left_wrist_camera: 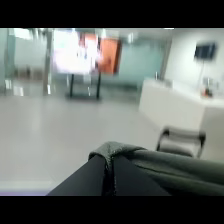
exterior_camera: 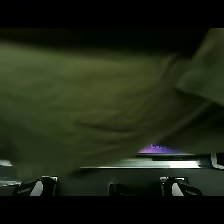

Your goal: Fold the clothes and pants, and hang the long-sleeved shirts on hangers.

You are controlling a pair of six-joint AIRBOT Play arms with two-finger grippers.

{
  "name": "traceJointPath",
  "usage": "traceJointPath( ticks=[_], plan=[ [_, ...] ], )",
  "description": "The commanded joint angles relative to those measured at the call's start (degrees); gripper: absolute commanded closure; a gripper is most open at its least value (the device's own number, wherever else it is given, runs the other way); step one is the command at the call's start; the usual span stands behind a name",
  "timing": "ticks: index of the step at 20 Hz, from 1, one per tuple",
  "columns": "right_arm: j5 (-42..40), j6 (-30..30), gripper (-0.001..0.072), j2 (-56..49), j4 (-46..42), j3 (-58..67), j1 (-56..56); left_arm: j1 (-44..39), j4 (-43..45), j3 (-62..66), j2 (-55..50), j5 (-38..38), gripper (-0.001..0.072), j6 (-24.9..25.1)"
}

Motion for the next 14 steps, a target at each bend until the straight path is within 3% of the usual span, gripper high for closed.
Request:
traceJointPath(
  ticks=[1,3,5,10,14],
  plan=[
    [21.7,1.9,0.0676,-10.9,0.1,-3.1,0.0,0.0,0.3,-8.0,-7.7,-16.0,0.0688,0.3],
    [27.9,1.7,0.0676,-20.0,3.6,-10.1,0.2,-0.3,0.3,-19.3,-13.5,-15.3,0.0688,1.2],
    [23.6,1.7,0.0676,-27.4,3.9,-19.0,3.0,-1.0,0.2,-28.9,-19.4,-10.7,0.0687,1.3],
    [0.1,4.4,0.0674,-45.0,5.3,-24.3,11.5,-3.2,-4.8,-33.8,-38.6,2.7,0.0687,1.4],
    [-18.9,5.2,0.0674,-49.4,8.1,-24.3,12.1,-3.6,-9.8,-28.0,-46.7,12.1,0.0687,3.7]
  ],
)
